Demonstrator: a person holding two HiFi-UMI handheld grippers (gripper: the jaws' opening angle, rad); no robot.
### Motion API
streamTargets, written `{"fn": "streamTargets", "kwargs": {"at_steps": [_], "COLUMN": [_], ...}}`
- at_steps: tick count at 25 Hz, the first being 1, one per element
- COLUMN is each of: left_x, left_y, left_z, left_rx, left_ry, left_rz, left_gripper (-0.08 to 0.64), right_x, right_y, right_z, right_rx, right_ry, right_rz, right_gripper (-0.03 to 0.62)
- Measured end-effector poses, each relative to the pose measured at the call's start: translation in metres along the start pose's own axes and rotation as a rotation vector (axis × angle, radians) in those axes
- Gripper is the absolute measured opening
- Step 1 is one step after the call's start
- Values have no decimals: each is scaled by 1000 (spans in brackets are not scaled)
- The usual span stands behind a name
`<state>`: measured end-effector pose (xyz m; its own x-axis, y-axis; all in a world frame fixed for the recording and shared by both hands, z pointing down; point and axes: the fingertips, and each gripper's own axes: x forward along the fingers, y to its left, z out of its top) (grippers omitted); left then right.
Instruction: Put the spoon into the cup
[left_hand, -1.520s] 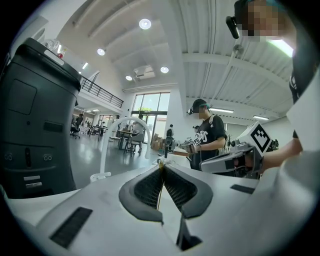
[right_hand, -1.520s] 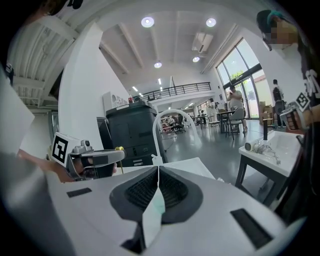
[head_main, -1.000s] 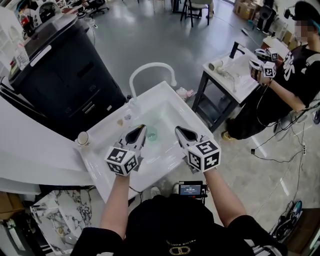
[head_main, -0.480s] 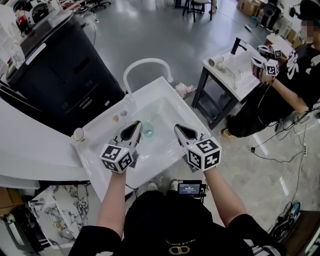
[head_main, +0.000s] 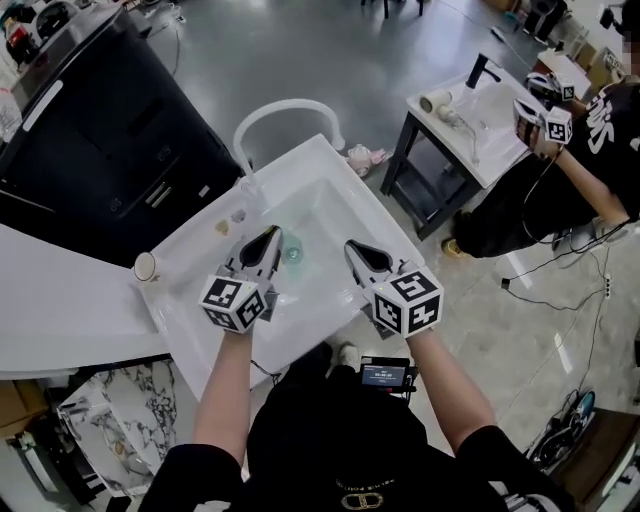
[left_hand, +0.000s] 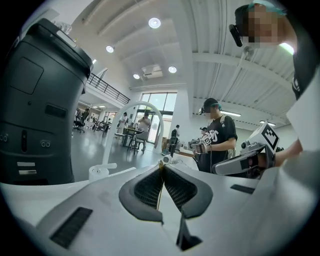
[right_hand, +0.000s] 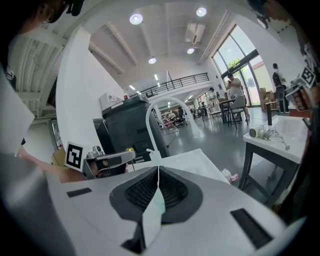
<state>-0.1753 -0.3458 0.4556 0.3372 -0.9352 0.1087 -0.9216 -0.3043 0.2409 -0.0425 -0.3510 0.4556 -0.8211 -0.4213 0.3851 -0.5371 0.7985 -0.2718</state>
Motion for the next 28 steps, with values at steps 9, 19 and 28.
{"fn": "streamTargets", "kwargs": {"at_steps": [9,19,28], "left_x": [33,50,62], "left_y": [43,78,90], "left_z": [-40,-91,-126], "left_rx": [-71,-145,-188], "left_ry": [22,73,118], "left_rz": [-17,4,24], "left_gripper": [15,15,17], "right_x": [42,80,101], "right_y": [-7,-30,-42], "right_z": [-10,-30,-45], "right_rx": [-39,30,88], "right_ry": [64,118,152], "right_rz": [1,-26,-34], "right_gripper": [66,66,66]}}
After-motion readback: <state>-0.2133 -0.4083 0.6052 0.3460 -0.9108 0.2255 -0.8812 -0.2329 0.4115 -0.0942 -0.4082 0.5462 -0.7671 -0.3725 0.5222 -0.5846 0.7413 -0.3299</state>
